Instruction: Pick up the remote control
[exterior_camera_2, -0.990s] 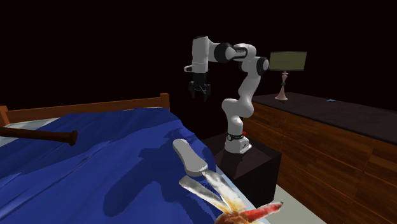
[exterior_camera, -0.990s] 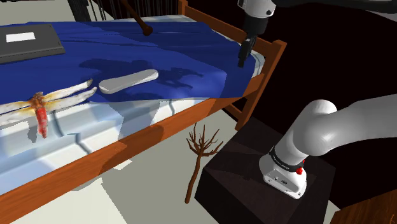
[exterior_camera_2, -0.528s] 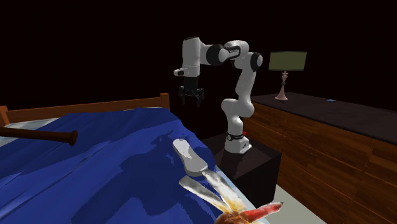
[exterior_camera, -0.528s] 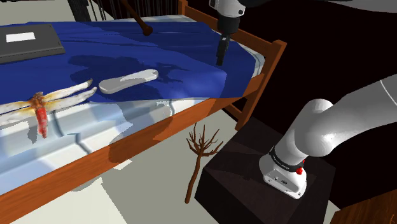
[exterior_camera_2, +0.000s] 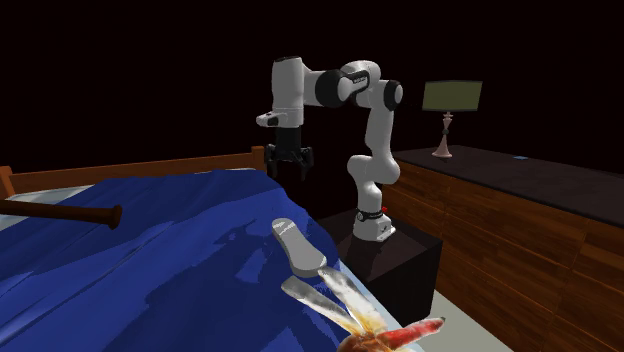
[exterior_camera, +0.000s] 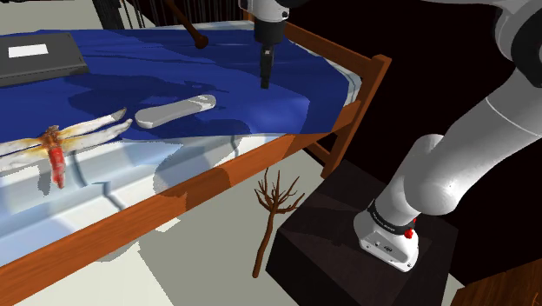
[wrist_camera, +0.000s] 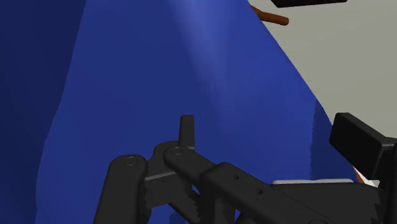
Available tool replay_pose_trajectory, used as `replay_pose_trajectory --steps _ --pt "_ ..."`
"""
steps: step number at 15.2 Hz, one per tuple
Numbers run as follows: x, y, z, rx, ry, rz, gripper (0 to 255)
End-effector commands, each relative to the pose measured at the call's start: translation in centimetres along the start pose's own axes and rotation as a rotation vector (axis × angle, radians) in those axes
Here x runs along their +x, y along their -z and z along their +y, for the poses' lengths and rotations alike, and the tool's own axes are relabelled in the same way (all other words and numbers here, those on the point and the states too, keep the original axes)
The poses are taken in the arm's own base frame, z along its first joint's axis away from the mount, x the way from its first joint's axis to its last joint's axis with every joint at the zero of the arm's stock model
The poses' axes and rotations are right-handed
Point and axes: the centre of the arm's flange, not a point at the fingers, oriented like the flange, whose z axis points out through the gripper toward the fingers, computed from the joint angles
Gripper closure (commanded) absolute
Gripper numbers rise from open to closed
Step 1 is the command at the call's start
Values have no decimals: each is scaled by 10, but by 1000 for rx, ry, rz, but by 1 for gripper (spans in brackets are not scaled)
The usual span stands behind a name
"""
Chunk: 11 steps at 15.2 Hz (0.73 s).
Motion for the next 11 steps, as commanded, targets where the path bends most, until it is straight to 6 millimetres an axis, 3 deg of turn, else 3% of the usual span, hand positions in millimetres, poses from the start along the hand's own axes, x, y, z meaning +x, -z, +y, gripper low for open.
replay_pose_trajectory --steps 1,11 --pt "27 -2 -4 3 62 4 0" --pt "150 -11 -42 15 362 22 0"
